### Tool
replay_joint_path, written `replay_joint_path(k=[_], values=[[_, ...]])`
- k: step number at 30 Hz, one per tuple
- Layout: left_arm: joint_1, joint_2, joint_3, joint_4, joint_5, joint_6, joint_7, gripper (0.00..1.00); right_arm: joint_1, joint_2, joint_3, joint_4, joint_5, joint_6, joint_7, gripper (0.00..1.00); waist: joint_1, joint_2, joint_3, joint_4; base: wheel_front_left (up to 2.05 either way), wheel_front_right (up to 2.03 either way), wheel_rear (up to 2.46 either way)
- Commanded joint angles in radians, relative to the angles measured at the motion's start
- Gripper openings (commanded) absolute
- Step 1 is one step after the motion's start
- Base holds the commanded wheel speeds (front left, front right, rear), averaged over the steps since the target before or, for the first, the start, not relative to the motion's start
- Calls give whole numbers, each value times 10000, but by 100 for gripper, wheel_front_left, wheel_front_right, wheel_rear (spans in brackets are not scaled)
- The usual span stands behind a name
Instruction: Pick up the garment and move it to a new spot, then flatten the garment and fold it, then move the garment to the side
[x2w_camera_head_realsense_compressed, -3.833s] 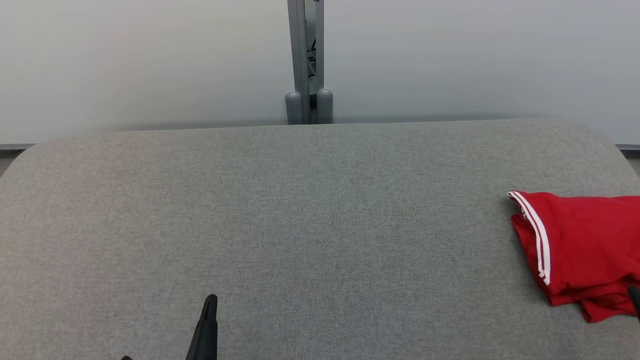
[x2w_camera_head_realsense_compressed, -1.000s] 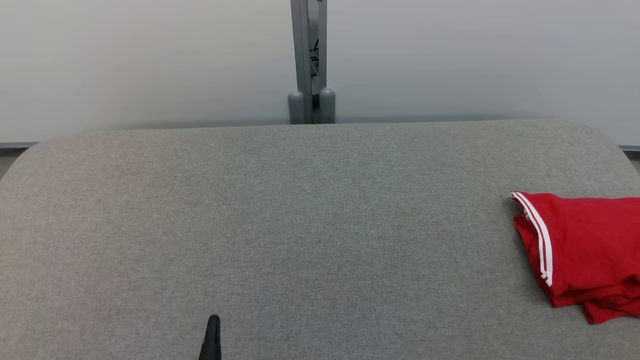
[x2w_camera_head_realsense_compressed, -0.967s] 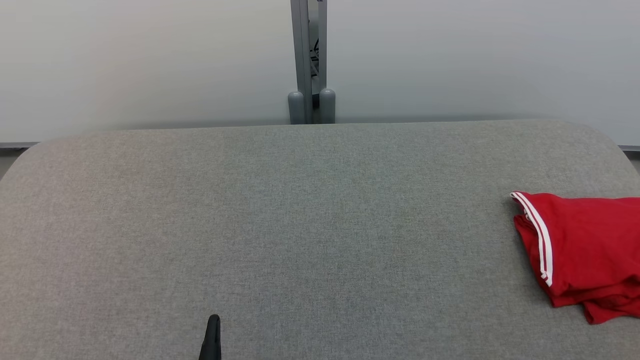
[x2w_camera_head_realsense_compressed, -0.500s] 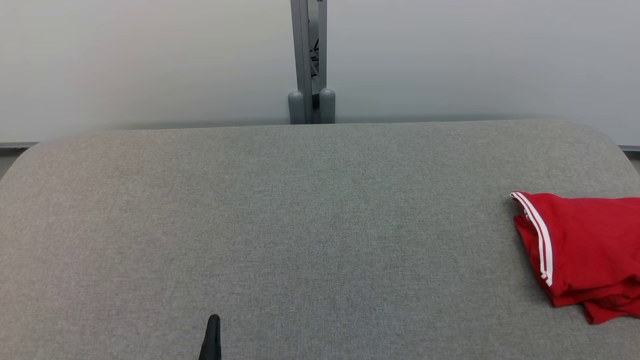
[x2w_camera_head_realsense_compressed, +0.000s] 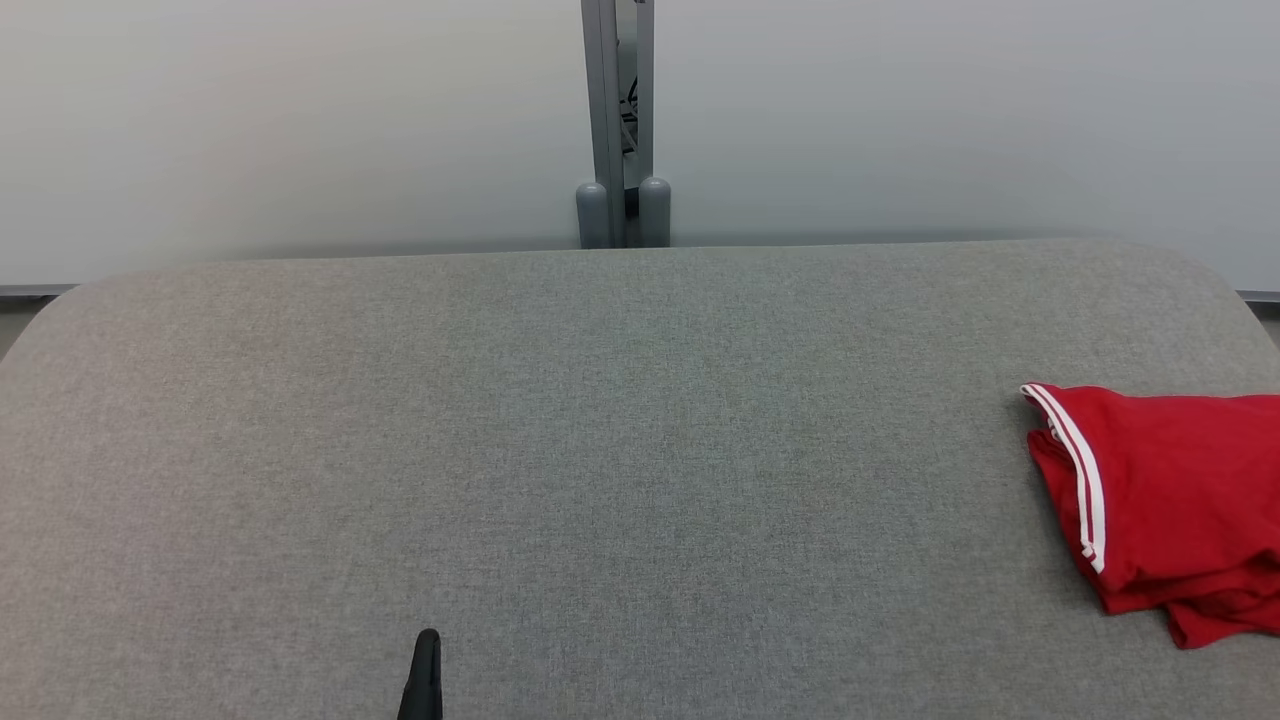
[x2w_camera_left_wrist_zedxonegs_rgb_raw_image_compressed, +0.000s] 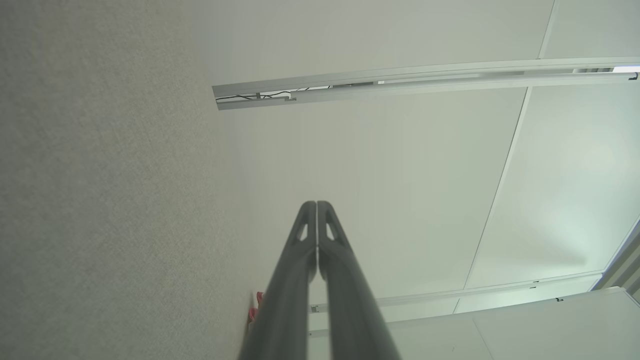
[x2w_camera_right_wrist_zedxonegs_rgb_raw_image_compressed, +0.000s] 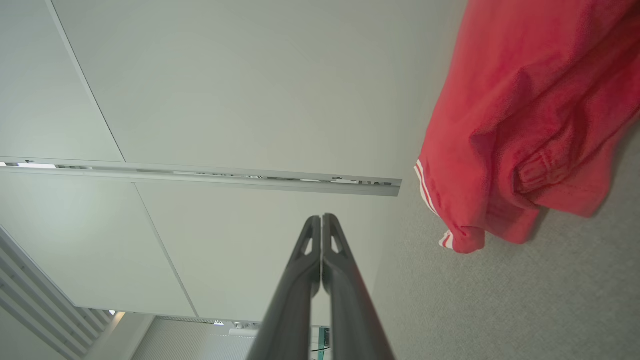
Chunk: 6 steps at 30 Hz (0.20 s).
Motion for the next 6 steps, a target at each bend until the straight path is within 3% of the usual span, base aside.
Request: replay_joint_path(k=[1,6], values=[[79,20,8,-40,-56,-41,-13,0,-95,-26,-59,-4,-54,4,63,0,0,0,0,0,0,0,0],[79,19,9,-40,-57,-41,-13,0,-117,-14,-85,1,-78,4,80,0,0,0,0,0,0,0,0]])
